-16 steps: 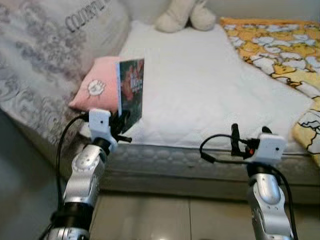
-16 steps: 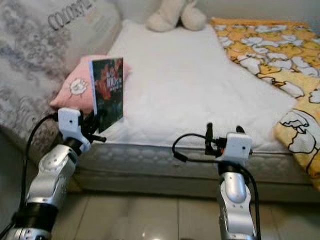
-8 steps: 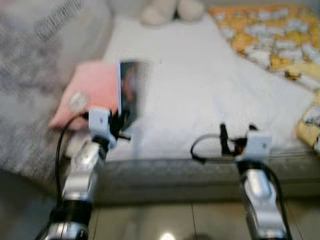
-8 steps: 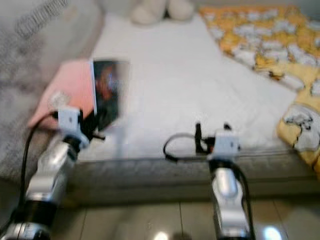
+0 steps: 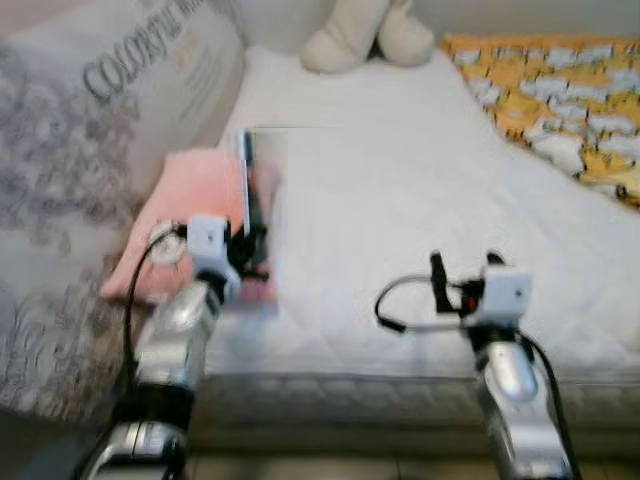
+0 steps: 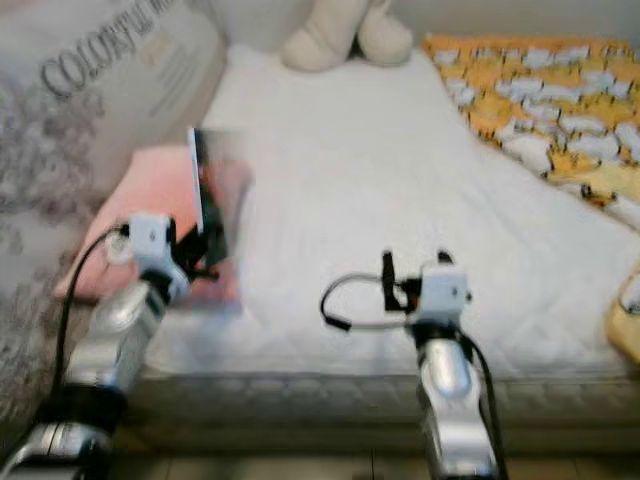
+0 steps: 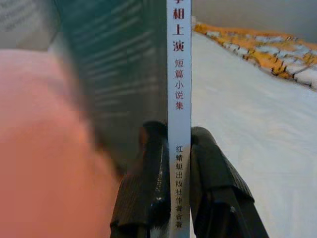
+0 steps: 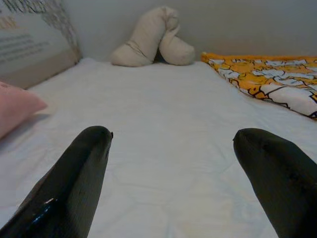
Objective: Clean up the room
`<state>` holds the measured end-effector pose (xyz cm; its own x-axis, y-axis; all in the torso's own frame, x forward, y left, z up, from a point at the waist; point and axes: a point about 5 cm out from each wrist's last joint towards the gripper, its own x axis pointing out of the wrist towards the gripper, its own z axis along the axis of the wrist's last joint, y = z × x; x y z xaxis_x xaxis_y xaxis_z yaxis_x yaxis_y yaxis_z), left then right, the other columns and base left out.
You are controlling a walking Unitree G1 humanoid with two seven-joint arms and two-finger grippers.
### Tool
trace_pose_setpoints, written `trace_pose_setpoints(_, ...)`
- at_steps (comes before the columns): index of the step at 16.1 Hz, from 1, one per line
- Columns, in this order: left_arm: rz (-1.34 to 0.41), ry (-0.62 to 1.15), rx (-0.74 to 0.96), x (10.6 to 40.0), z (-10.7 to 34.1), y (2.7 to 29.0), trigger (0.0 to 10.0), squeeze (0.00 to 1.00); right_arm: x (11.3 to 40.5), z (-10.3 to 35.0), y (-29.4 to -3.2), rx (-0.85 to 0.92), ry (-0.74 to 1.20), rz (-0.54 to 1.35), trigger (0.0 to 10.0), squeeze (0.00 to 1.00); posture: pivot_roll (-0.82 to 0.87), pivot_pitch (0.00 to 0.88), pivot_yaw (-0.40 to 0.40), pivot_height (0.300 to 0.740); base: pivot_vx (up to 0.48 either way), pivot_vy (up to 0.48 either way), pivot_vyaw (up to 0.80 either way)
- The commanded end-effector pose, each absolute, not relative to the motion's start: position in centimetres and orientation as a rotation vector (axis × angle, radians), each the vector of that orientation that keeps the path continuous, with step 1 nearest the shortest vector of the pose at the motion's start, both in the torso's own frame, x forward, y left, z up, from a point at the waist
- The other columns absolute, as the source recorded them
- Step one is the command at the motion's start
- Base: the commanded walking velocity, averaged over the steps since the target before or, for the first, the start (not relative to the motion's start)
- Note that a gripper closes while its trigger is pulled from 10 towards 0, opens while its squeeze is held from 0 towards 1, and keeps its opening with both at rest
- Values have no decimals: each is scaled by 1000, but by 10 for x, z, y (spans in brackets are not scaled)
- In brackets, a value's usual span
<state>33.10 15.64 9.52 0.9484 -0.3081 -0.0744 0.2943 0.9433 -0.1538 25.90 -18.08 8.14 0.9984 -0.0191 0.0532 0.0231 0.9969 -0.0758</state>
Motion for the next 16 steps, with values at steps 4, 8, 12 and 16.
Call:
trace_pose_setpoints(4, -417, 193, -141, 361, 104, 127, 10000, 0, 249, 95, -177, -79, -77, 108, 10000, 0, -184, 0, 22, 740, 0, 0, 0)
trace_pose_setpoints(8, -554, 424, -485, 362, 90, 94, 10000, 0, 209, 101, -199, -123, 9, 132, 10000, 0, -310, 89, -37, 740, 0, 0, 0)
trace_pose_setpoints(12, -513, 610, -358, 341, 51, 109, 10000, 0, 188, 109, -205, -152, 55, 150, 10000, 0, -368, 128, -59, 740, 0, 0, 0)
trace_pose_setpoints(16, -494, 571, -42, 354, 64, 127, 10000, 0, 185, 114, -198, -144, 79, 173, 10000, 0, -365, 145, -43, 740, 0, 0, 0)
